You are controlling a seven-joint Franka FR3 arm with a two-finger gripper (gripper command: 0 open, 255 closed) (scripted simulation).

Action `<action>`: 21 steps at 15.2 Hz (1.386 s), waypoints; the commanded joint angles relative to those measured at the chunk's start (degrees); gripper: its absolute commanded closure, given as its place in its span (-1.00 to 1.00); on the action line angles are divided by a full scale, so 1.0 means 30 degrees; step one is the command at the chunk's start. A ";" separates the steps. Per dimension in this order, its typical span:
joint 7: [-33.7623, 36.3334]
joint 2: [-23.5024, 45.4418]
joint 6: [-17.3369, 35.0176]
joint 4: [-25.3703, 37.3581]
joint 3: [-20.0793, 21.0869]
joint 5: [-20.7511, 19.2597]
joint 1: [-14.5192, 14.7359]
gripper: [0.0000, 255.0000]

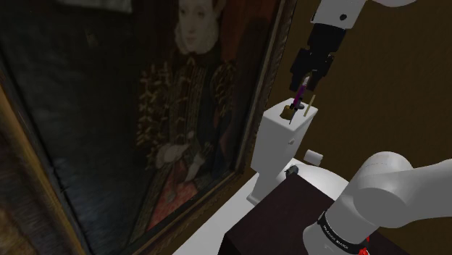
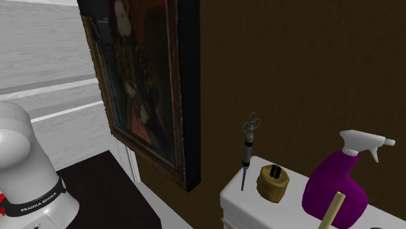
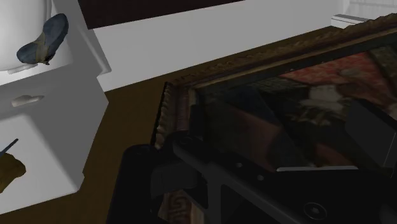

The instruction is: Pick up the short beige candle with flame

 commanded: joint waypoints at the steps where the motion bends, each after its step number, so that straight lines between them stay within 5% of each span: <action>1: 0.0000 0.0000 0.0000 0.0000 0.0000 0.0000 0.0000 -1.00; 11: -0.4568 0.1329 0.3366 -0.1911 -0.3915 -0.2811 -0.0963 -1.00; 21: -0.9068 0.5253 0.7233 -0.1417 -0.8017 -0.4453 -0.1499 -1.00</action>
